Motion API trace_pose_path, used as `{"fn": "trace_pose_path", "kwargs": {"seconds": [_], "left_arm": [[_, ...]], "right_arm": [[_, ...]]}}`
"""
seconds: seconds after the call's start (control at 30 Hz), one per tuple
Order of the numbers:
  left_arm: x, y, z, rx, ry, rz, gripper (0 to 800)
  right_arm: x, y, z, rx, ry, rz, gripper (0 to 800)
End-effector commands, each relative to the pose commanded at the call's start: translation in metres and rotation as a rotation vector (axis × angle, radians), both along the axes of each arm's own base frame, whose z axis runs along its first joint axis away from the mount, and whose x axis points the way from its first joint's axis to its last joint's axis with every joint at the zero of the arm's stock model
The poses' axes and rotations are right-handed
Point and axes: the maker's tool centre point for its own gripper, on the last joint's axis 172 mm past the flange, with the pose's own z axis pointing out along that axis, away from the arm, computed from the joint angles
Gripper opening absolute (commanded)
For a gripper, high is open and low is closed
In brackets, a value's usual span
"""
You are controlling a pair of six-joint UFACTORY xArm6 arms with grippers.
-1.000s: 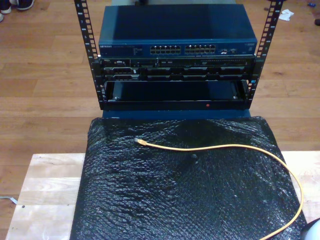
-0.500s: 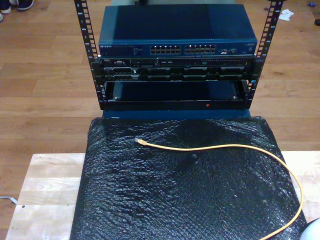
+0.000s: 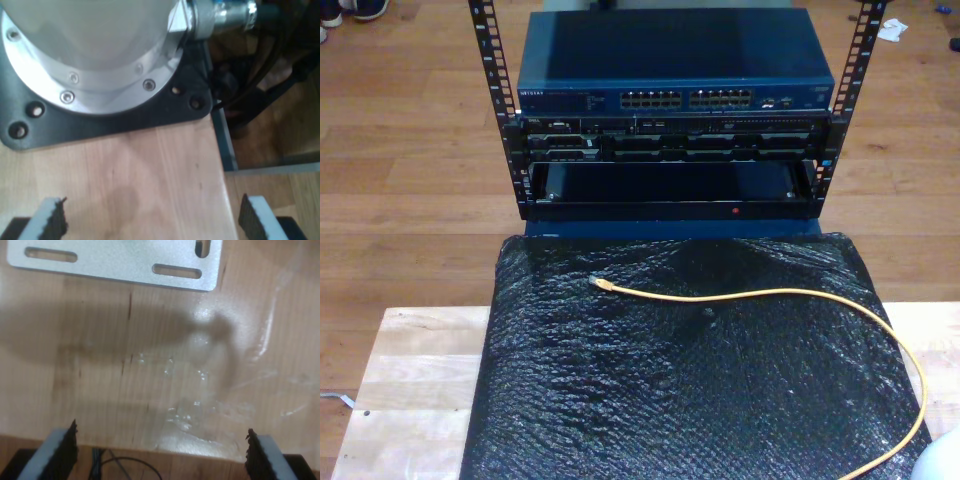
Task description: Grab the cable and plug it in
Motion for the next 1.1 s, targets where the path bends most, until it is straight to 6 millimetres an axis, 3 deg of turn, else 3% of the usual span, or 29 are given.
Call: {"fn": "trace_pose_path", "kwargs": {"seconds": [0.1, 0.3, 0.57, 0.77, 0.93, 1.1], "left_arm": [[0.0, 0.004, 0.012, -0.012, 0.006, 0.004, 800], [0.005, 0.018, 0.025, 0.015, 0.001, 0.01, 800], [0.032, 0.022, 0.046, 0.007, -0.027, 0.033, 800], [0.052, 0.027, 0.072, 0.021, 0.013, 0.02, 800], [0.071, 0.022, 0.084, 0.025, 0.026, 0.028, 800], [0.09, 0.014, 0.099, 0.006, 0.02, 0.036, 800]], "right_arm": [[0.001, -0.005, 0.016, 0.014, 0.013, -0.045, 796], [0.006, -0.033, 0.042, -0.024, 0.029, -0.146, 794], [0.015, -0.057, 0.078, -0.045, 0.045, -0.278, 794], [0.054, -0.067, 0.104, -0.012, -0.023, -0.368, 789], [0.073, -0.064, 0.118, 0.036, 0.011, -0.42, 780], [0.107, -0.064, 0.132, 0.057, -0.014, -0.48, 780]]}}
